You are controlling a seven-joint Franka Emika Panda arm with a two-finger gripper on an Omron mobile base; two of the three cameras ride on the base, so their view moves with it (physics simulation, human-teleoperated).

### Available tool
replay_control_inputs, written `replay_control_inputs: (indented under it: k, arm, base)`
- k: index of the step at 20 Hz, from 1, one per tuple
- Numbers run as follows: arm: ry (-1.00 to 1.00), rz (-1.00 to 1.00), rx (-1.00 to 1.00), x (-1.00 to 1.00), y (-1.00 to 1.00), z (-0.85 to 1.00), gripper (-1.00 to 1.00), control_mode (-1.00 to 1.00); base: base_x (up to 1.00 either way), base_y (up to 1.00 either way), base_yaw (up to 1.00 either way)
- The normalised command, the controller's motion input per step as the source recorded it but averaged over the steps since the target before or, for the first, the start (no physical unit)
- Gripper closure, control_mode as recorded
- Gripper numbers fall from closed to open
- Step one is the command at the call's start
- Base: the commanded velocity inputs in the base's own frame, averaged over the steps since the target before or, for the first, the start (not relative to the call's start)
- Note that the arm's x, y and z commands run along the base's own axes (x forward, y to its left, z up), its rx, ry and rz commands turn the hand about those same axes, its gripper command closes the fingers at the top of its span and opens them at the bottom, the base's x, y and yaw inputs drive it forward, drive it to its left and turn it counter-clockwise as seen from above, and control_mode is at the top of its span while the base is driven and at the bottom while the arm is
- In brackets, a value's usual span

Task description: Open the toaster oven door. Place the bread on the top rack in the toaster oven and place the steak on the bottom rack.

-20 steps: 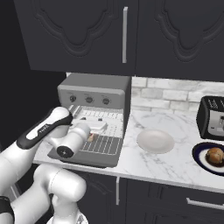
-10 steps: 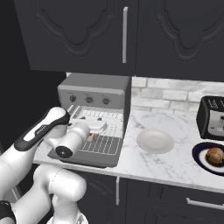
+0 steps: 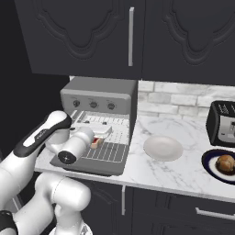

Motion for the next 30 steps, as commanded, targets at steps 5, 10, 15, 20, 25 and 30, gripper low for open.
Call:
replay_control_inputs:
  k: [5, 10, 15, 20, 25, 30]
  arm:
    - [0.08, 0.0, 0.0, 0.0, 0.0, 0.0, -1.0, -1.0]
    - [0.03, 0.01, 0.0, 0.02, 0.0, 0.0, -1.0, -1.0]
    - [0.0, 0.02, 0.0, 0.0, 0.0, 0.0, -1.0, -1.0]
    - [0.0, 0.03, 0.0, 0.0, 0.0, 0.0, -1.0, -1.0]
    - [0.0, 0.02, 0.0, 0.02, 0.0, 0.01, -1.0, -1.0]
    - [0.0, 0.02, 0.01, 0.04, -0.01, 0.1, -1.0, -1.0]
  base:
    - [0.0, 0.0, 0.0]
    - [0.0, 0.0, 0.0]
    - [0.0, 0.0, 0.0]
    - [0.0, 0.0, 0.0]
    - [0.0, 0.0, 0.0]
    - [0.0, 0.0, 0.0]
